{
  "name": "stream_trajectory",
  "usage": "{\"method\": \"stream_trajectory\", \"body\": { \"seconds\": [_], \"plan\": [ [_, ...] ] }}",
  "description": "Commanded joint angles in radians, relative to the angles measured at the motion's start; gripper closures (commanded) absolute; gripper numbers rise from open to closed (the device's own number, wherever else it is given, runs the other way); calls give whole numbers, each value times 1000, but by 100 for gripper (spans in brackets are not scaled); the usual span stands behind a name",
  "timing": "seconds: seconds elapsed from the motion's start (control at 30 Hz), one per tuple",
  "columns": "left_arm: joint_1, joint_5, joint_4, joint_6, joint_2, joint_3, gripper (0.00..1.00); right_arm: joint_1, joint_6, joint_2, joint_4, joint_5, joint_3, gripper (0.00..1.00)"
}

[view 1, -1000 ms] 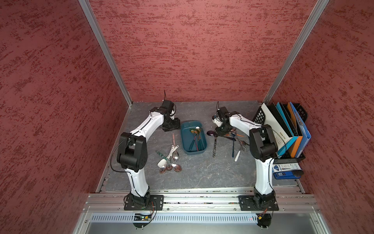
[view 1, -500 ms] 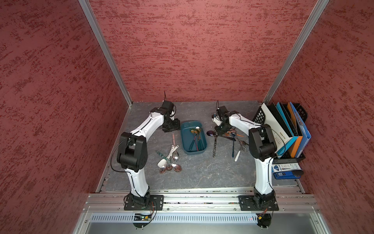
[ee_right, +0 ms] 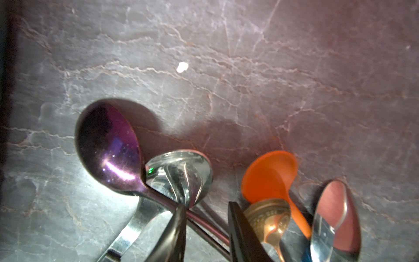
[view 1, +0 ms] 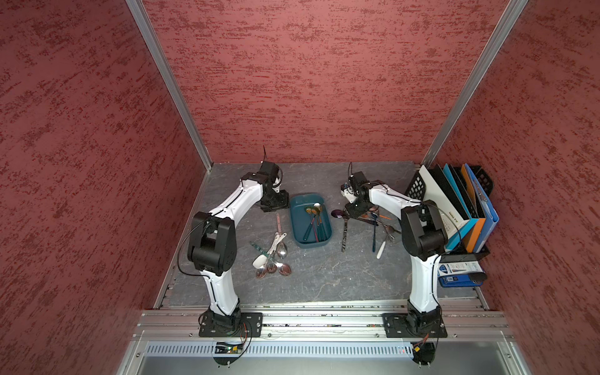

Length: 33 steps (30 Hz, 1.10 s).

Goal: Put the spoon into the storage box
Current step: Pick up the spoon from the center of the board.

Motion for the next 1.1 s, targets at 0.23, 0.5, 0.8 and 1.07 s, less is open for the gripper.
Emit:
{"method": "stream_trajectory", "body": {
  "seconds": [0.23, 0.5, 0.8, 1.07],
  "plan": [
    [0, 19, 10, -4, -18, 4, 35, -5, 29, 12, 14, 27, 14, 68],
    [0, 18, 10, -5, -18, -2, 35, -5, 26, -88, 93, -9, -71, 68],
    [0, 20, 8, -5, -10, 10, 35, -4, 13, -137, 141, -39, -136, 68],
    [-2, 26, 6, -5, -1, 18, 35, -4, -18, -114, 114, -29, -127, 68]
  ]
}}
